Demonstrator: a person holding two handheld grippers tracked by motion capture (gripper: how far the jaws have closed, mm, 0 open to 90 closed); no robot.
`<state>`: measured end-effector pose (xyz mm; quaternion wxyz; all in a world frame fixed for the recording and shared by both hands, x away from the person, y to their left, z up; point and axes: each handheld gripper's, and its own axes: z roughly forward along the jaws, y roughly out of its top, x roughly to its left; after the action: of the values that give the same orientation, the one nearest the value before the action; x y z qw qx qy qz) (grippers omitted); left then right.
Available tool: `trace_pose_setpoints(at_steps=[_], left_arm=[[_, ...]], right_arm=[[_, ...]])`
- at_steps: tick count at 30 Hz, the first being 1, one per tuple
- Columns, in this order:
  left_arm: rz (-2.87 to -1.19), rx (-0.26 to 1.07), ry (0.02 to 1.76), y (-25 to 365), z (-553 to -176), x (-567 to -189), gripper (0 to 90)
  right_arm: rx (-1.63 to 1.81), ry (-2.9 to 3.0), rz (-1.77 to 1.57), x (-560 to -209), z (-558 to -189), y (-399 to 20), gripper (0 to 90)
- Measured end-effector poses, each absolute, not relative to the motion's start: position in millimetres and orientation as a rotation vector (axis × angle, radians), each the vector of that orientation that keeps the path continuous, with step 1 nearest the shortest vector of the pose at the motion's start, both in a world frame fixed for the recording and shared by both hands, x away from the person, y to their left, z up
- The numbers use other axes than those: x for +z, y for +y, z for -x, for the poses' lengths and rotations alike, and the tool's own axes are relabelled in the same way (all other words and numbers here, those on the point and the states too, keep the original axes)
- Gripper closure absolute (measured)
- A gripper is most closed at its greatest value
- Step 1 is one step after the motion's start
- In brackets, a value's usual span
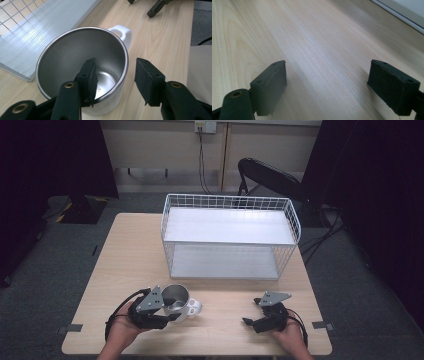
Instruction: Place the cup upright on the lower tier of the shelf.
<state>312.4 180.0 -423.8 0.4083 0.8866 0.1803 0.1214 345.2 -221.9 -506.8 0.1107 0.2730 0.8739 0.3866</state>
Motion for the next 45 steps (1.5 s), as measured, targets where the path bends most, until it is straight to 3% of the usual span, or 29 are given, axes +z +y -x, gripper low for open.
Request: trace_pose_setpoints(at_steps=[7,12,45], left_arm=[[-2.258,0.297,0.454,178.4,-315.7,-430.0,61.3],[-2.244,0.305,0.425,175.2,-316.0,-436.7,79.8],[-2.245,0.326,0.432,167.7,-321.5,-433.9,82.2]], right_arm=[[1.136,2.568,-0.803,-506.8,-345.0,-222.0,14.4],[1.137,2.567,-0.803,-506.8,-344.9,-222.0,14.4],[1.136,2.568,-0.803,-506.8,-344.9,-222.0,14.4]])
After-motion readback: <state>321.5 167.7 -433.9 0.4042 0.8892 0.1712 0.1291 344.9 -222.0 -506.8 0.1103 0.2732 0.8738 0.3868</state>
